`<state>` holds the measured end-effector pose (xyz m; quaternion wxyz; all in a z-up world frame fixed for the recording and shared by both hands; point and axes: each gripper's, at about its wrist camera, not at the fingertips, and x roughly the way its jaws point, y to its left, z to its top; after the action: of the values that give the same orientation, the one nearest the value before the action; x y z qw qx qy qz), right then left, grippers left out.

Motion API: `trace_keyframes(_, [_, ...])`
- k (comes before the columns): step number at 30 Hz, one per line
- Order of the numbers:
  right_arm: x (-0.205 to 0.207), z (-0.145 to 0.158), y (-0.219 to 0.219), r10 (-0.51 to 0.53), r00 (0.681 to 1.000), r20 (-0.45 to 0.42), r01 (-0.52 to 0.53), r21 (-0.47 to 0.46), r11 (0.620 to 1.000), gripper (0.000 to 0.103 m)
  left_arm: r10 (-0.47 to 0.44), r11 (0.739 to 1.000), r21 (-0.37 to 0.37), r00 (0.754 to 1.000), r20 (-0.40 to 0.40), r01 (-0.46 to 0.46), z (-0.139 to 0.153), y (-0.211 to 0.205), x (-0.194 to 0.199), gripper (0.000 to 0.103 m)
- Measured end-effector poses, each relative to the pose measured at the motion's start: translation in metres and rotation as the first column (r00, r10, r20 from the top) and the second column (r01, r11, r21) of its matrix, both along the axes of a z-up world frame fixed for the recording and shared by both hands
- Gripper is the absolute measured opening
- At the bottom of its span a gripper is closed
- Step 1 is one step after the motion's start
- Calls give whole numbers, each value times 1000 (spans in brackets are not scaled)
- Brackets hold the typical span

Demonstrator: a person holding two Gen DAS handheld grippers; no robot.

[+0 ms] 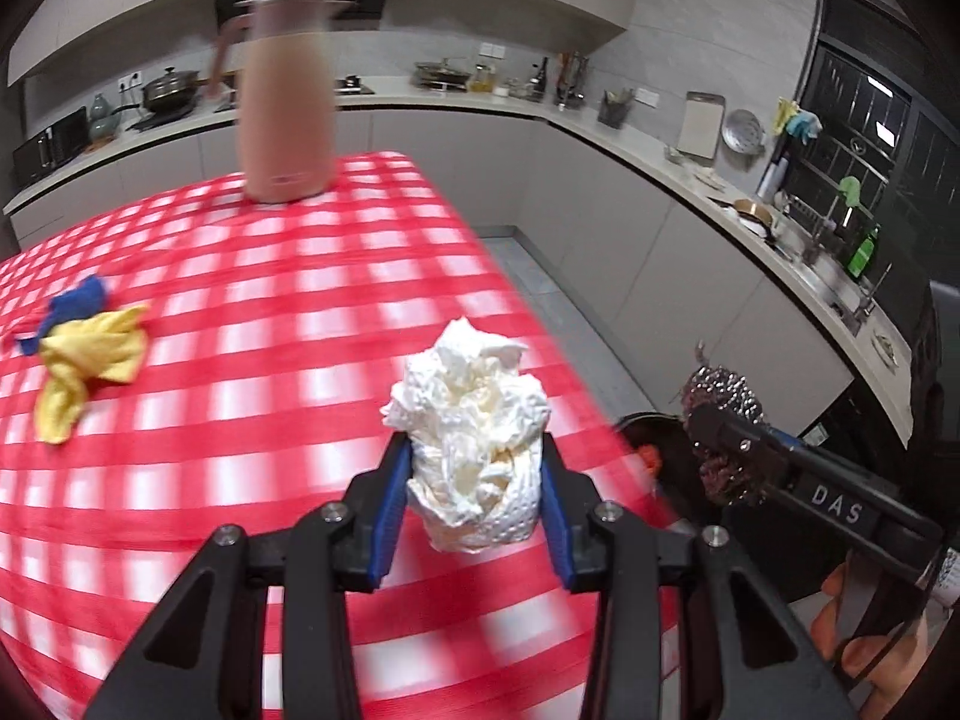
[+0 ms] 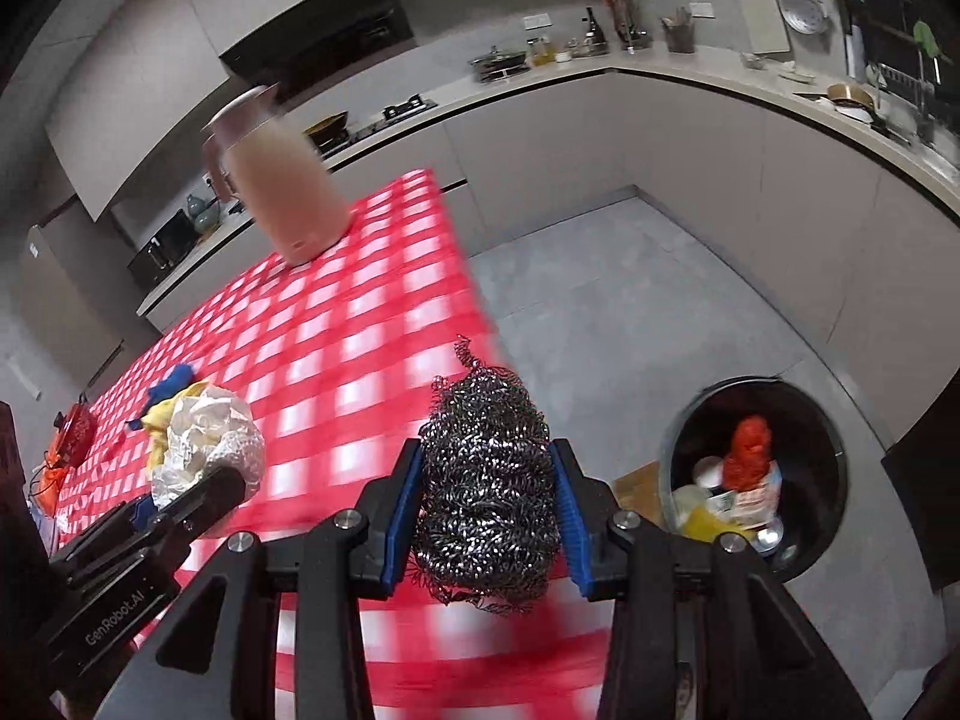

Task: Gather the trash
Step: 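Lift the tissues and steel scrubber off the table toward the bin, then open the left tool over the bin while the right tool releases the scrubber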

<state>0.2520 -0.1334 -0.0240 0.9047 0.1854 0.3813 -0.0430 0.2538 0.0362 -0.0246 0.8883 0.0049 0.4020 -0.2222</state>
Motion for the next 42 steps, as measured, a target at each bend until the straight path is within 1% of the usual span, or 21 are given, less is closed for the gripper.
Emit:
trace_keyframes(1, [-3,-3,-18,-2,1000,-5,2,-2,1000,44,-2,1000,-2,1000,-6,2,-1,-10,0,42])
trace_keyframes(3, [-9,-7,-55,-8,1000,-12,8,-4,1000,44,-12,1000,-8,1000,-19,12,-6,-44,-2,42])
trace_keyframes(5, [-14,-11,-87,-13,1000,-17,13,-26,1000,44,-28,1000,-5,999,-33,28,-12,-76,-4,42])
trace_keyframes(8, [-18,-23,-135,-26,999,-35,25,-20,999,44,-56,998,-7,997,-61,56,-24,-124,-4,42])
trace_keyframes(10, [-20,-34,-161,-36,998,-55,35,-31,999,44,-67,998,-4,995,-75,67,-32,-141,-4,42])
trace_keyframes(12, [-21,-48,-184,-42,996,-80,39,-31,999,44,-76,997,8,992,-98,78,-47,-165,-4,42])
trace_keyframes(14, [-20,-65,-205,-45,992,-114,42,-30,999,44,-81,996,20,990,-117,84,-58,-181,-5,42])
trace_keyframes(18, [-15,-96,-231,-38,986,-164,36,-16,999,44,-81,994,61,984,-157,92,-87,-208,-4,42])
trace_keyframes(21, [-9,-116,-244,-10,980,-200,13,11,1000,46,-70,993,80,978,-195,87,-104,-218,-1,46])
trace_keyframes(22, [-7,-122,-248,-5,978,-210,9,18,1000,46,-61,994,80,977,-204,79,-109,-220,1,52])
trace_keyframes(25, [-5,-132,-257,-3,976,-217,8,25,1000,62,-45,990,118,973,-227,73,-121,-226,6,61])
trace_keyframes(26, [-3,-133,-258,-7,976,-217,12,21,1000,62,-40,990,125,973,-228,70,-123,-225,8,63])
trace_keyframes(27, [-2,-133,-261,-10,977,-213,15,22,1000,62,-37,989,132,974,-225,68,-122,-226,10,68])
trace_keyframes(28, [-2,-132,-263,-14,978,-209,19,22,1000,62,-29,988,142,976,-218,61,-120,-227,11,69])
trace_keyframes(31, [-4,-121,-266,-40,984,-174,43,12,999,62,-6,990,136,986,-165,29,-102,-221,10,69])
trace_keyframes(32, [-5,-114,-268,-47,986,-158,48,5,999,62,-3,993,120,989,-150,22,-92,-221,9,69])
trace_keyframes(36, [-8,-91,-263,-58,991,-121,57,-14,998,62,-10,995,101,995,-101,20,-61,-209,4,69])
trace_keyframes(38, [-9,-79,-253,-56,993,-107,54,-25,998,62,-13,995,96,996,-84,21,-50,-205,-1,69])
trace_keyframes(40, [-12,-69,-242,-55,994,-95,52,-31,998,62,-14,996,82,997,-74,20,-34,-192,-5,69])
trace_keyframes(42, [-14,-61,-230,-53,995,-90,49,-40,998,62,-24,998,64,997,-72,28,-25,-180,-9,69])
